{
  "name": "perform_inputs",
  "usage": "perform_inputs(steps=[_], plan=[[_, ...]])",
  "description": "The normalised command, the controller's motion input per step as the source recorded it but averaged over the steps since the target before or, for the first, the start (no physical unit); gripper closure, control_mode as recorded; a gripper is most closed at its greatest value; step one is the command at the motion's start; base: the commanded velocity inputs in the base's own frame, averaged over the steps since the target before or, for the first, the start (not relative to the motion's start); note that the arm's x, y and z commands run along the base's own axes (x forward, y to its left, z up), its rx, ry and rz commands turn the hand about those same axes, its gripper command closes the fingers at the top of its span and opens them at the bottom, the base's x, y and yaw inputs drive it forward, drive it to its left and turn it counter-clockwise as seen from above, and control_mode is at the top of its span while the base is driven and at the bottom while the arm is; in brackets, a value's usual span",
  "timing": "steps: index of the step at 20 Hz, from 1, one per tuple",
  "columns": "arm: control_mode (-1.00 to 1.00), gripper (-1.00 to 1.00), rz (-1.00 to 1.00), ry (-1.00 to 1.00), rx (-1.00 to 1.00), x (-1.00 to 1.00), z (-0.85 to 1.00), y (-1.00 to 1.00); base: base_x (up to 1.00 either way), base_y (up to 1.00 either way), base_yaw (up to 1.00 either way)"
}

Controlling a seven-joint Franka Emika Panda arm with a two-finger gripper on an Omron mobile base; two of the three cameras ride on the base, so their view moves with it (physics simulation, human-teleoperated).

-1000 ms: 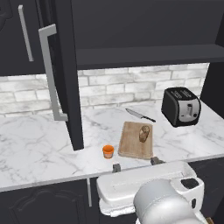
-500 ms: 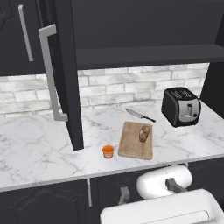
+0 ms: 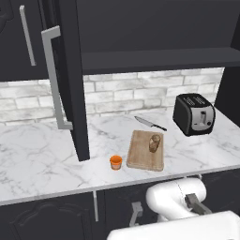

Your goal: Pick the bread, place it on the cutting board, pick the jam, place it on the counter, and close the cabinet.

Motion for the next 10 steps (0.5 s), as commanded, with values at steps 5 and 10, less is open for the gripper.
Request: perform_inputs(steps=[5, 10], plan=[[-1.0, -1.0, 0.0, -0.06, 0.03, 0.0, 0.09, 0.0, 0.0, 0.0, 0.0], [-1.0, -1.0, 0.0, -0.04, 0.0, 0.0, 0.0, 0.04, 0.0, 0.0, 0.0]])
